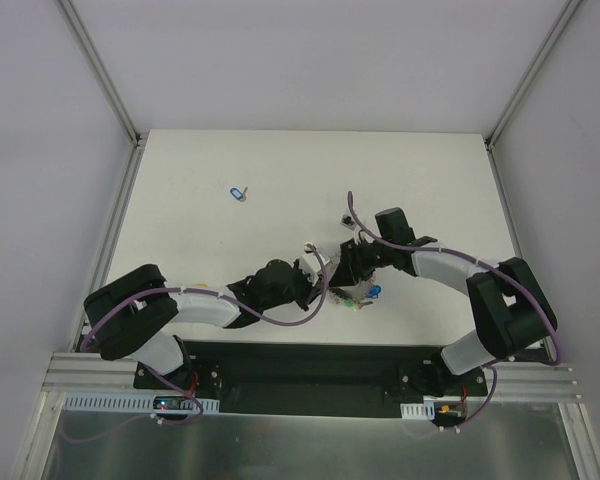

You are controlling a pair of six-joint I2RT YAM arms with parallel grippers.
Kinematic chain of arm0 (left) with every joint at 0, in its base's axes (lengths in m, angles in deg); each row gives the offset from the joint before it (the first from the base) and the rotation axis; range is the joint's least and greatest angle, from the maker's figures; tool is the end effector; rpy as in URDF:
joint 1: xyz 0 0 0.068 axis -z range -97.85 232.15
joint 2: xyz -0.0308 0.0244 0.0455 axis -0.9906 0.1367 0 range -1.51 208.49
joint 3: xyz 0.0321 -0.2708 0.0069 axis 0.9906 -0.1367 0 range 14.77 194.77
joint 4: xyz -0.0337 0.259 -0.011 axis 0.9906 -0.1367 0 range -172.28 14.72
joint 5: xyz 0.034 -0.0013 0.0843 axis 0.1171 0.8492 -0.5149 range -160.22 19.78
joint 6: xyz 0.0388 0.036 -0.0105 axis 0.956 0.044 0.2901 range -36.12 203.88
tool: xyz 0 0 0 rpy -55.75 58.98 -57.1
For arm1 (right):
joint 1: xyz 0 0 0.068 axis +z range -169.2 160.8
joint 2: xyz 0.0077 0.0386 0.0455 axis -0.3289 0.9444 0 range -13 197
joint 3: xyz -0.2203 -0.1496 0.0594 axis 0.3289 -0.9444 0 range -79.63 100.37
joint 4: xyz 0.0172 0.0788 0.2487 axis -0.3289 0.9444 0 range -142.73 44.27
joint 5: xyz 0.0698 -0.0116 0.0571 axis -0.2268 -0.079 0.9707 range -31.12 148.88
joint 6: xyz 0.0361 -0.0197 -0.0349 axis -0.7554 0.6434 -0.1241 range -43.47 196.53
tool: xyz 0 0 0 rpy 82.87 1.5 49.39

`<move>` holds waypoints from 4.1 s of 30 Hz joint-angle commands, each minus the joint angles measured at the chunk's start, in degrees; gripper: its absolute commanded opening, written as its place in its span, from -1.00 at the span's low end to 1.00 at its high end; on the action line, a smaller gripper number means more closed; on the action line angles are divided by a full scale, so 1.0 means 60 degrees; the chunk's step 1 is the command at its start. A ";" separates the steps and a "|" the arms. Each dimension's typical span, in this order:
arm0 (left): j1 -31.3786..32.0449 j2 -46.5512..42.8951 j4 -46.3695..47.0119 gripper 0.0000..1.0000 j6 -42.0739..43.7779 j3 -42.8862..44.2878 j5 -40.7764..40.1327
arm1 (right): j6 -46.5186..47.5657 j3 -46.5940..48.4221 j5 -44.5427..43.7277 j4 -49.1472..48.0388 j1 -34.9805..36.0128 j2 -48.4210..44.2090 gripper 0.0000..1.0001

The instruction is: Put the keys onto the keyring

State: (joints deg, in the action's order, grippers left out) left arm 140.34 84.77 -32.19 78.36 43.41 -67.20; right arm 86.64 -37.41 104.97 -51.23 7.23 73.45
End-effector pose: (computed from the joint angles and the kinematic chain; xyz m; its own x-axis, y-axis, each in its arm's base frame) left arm 0.1516 -0.2480 0.1746 -0.2159 0.1660 -0.9622 0.8588 0.5012 -0.1062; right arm 0.2482 0.1520 0.1784 -0.4981 -0.3835 -0.7777 -0.8598 0.3350 0.3854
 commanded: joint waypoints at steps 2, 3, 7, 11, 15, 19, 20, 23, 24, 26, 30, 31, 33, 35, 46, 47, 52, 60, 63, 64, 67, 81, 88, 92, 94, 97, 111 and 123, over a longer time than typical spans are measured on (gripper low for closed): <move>-0.0163 -0.0318 0.0904 -1.00 -0.0032 -0.0086 0.0301 | 0.0454 0.0186 0.0830 -0.0615 -0.0026 0.0254 -0.08; -0.0163 -0.0318 0.0919 -1.00 -0.0061 -0.0086 0.0301 | 0.0454 0.0215 0.0931 -0.0630 -0.0012 0.0254 -0.10; -0.0192 -0.0259 0.0948 -1.00 -0.0105 -0.0101 0.0316 | 0.0469 0.0302 0.1035 -0.0645 -0.0011 0.0458 -0.27; -0.0250 -0.0259 0.1138 -1.00 -0.0193 -0.0174 0.0228 | 0.0483 0.0317 0.1123 -0.0631 0.0018 0.0678 -0.62; -0.0295 -0.0230 0.1255 -1.00 -0.0252 -0.0218 0.0082 | 0.0498 0.0303 0.1079 -0.0616 0.0032 0.0796 -0.97; -0.0324 -0.0259 0.1490 -1.00 -0.0340 -0.0379 -0.0079 | 0.0556 0.0288 0.0845 -0.0412 0.0018 0.0796 -0.98; -0.0324 -0.0273 0.1548 -1.00 -0.0325 -0.0394 -0.0065 | 0.0600 0.0332 0.0786 -0.0324 0.0018 0.0781 -0.98; -0.0397 -0.0259 0.1607 -1.00 -0.0325 -0.0394 0.0066 | 0.0645 0.0434 0.0654 -0.0293 0.0047 0.0708 -0.97; -0.0412 -0.0244 0.1651 -1.00 -0.0325 -0.0409 0.0067 | 0.0615 0.0464 0.0495 -0.0293 0.0033 0.0650 -0.89; -0.0441 -0.0230 0.1680 -1.00 -0.0325 -0.0423 0.0096 | 0.0498 0.0537 0.0115 -0.0015 0.0047 0.0430 -0.52; -0.0470 -0.0230 0.1724 -1.00 -0.0252 -0.0438 0.0096 | 0.0424 0.0785 -0.0457 0.0058 0.0164 0.0400 -0.27; -0.0470 -0.0215 0.1753 -1.00 -0.0238 -0.0438 0.0096 | 0.0454 0.0830 -0.0532 0.0160 0.0208 0.0415 -0.25; -0.0485 -0.0259 0.1768 -1.00 -0.0223 -0.0438 0.0111 | 0.0585 0.0889 -0.0882 0.0321 0.0398 0.0473 -0.21; -0.0485 -0.0288 0.1783 -1.00 -0.0223 -0.0438 0.0111 | 0.0571 0.0903 -0.1117 0.0322 0.0501 0.0604 -0.21; -0.0529 -0.0391 0.2134 -1.00 -0.0325 -0.0628 -0.0197 | 0.0542 0.0669 -0.1367 0.0234 0.0501 0.0694 -0.98; -0.0558 -0.0391 0.2164 -1.00 -0.0369 -0.0628 -0.0226 | 0.0542 0.0669 -0.1353 0.0263 0.0501 0.0679 -0.98; -0.0894 -0.0537 0.2749 -1.00 -0.0706 -0.0833 -0.0358 | 0.0644 0.0786 -0.1718 0.0759 0.0501 0.0708 -0.98; -0.1013 -0.0684 0.2940 -1.00 -0.0779 -0.0819 -0.0314 | 0.0674 0.0669 -0.2012 0.0921 0.0501 0.0270 -0.98; -0.1012 -0.0655 0.2911 -1.00 -0.0867 -0.0935 -0.0314 | 0.0601 0.0698 -0.2041 0.1024 0.0516 -0.0125 -0.98; -0.1012 -0.0640 0.2954 -1.00 -0.0896 -0.0965 -0.0329 | 0.0571 0.0713 -0.2099 0.1083 0.0501 -0.0170 -0.98; -0.1027 -0.0538 0.2795 -1.00 -0.0839 -0.0893 -0.0096 | 0.0745 0.0961 -0.2407 0.1726 0.0588 -0.0361 -0.98; -0.0940 0.0078 0.0729 -1.00 0.0069 0.0411 0.1032 | 0.1376 0.2382 -0.3579 0.3309 0.1145 -0.1431 -0.98; -0.0852 -0.0097 0.0435 -1.00 0.0202 0.0632 0.0844 | 0.1362 0.2676 -0.3841 0.3398 0.1468 -0.1255 -0.97; -0.0852 -0.0083 0.0421 -1.00 -0.0017 0.0558 0.0507 | 0.1508 0.2675 -0.4544 0.3661 0.1453 -0.1270 -0.98; -0.0866 -0.0112 0.0435 -0.89 -0.0047 0.0631 0.0360 | 0.1581 0.2748 -0.5055 0.3764 0.1410 -0.1226 -0.98; -0.0997 -0.0389 0.0377 -0.19 -0.0193 0.0748 -0.0064 | 0.1640 0.3144 -0.6108 0.4027 0.1176 -0.1036 -0.98; -0.2667 -0.4767 -0.5624 0.98 -0.3064 0.0704 -0.4325 | -0.0320 0.4037 -0.6215 0.3310 0.0296 0.0796 0.00; -0.2785 -1.1592 -0.8383 0.99 -0.1089 0.1027 -0.6334 | -0.1597 0.3792 -0.9772 0.4451 -0.1489 -0.3212 0.92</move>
State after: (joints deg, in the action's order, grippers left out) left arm 123.71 25.17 -77.63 66.21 46.78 -99.70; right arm 80.83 -12.14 58.21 -28.63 1.22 69.10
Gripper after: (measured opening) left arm 0.990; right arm 0.936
